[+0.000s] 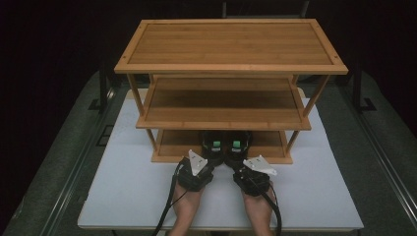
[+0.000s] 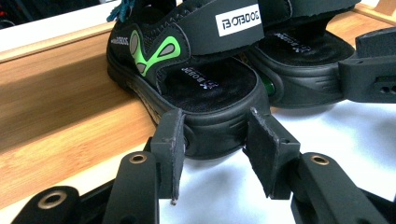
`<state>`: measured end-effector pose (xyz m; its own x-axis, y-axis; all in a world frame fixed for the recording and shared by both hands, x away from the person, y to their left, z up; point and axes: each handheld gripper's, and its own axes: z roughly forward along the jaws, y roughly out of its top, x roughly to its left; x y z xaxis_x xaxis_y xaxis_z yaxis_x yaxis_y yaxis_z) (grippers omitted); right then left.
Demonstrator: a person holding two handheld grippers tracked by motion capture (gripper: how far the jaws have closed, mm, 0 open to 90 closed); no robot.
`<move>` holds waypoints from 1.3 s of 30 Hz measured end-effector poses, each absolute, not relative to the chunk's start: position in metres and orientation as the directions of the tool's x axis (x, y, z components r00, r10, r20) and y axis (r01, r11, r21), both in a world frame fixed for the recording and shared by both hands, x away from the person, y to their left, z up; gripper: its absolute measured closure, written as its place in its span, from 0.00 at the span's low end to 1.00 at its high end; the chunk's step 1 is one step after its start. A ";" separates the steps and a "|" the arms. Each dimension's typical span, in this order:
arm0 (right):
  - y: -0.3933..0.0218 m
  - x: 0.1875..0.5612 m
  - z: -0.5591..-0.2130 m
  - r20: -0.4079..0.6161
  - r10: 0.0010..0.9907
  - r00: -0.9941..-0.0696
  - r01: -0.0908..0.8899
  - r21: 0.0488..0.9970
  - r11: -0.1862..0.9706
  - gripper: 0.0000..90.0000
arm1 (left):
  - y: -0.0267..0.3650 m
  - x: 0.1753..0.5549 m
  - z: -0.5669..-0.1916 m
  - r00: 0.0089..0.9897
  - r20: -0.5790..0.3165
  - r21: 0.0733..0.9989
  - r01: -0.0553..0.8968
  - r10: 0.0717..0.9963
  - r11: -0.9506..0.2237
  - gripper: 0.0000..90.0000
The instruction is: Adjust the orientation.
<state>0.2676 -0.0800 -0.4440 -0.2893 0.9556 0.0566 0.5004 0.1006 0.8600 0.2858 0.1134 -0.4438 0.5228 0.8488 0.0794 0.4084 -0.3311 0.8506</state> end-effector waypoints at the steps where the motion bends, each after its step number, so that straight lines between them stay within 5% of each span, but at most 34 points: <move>1: -0.080 0.269 -0.444 0.058 0.956 -0.289 0.499 0.861 0.099 0.63 | 0.113 0.287 -0.444 0.522 0.079 0.850 0.410 0.849 -0.331 0.63; 39: -0.087 0.279 -0.439 0.057 0.950 -0.307 0.503 0.857 0.112 0.62 | 0.121 0.294 -0.436 0.534 0.047 0.847 0.427 0.844 -0.317 0.61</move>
